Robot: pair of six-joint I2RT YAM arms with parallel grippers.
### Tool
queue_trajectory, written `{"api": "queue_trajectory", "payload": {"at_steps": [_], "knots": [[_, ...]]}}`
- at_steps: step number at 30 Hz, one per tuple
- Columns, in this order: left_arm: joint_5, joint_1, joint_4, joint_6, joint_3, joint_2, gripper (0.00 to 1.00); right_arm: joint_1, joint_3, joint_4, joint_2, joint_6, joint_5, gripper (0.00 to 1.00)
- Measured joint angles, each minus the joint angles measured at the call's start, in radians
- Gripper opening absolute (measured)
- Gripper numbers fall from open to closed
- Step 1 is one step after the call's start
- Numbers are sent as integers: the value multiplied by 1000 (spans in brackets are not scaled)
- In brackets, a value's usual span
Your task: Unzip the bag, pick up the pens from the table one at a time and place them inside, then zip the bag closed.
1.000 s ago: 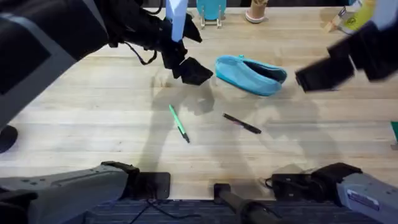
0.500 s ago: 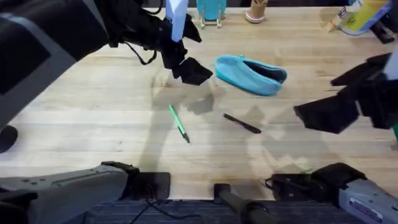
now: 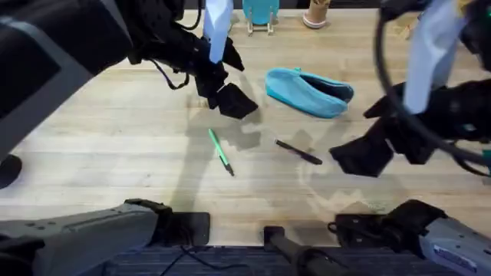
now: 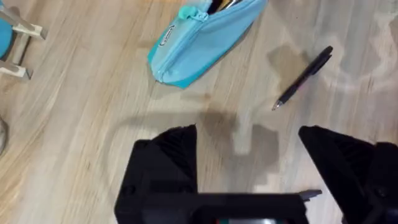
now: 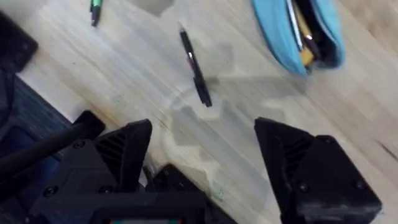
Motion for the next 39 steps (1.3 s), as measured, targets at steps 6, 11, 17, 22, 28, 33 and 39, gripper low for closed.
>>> {"api": "queue_trajectory", "payload": {"at_steps": [6, 11, 17, 22, 28, 33, 39], "knots": [[-33, 0, -6, 0, 0, -77, 993, 93, -13, 63, 53, 9, 14, 997], [-49, 0, -23, 0, 0, -131, 993, 142, -23, 103, 105, 39, 61, 998], [-52, 0, -39, 0, 0, -135, 993, 168, -53, 147, 151, 63, 80, 998], [-52, 0, -40, 0, 0, -135, 993, 197, -158, 235, 154, 84, 84, 998], [-52, 0, -40, 0, 0, -135, 993, 211, -256, 338, 156, 109, 84, 998], [-52, 0, -40, 0, 0, -135, 994, 211, -302, 362, 156, 128, 84, 998], [-52, 0, -40, 0, 0, -135, 994, 211, -327, 363, 156, 150, 84, 998]]}}
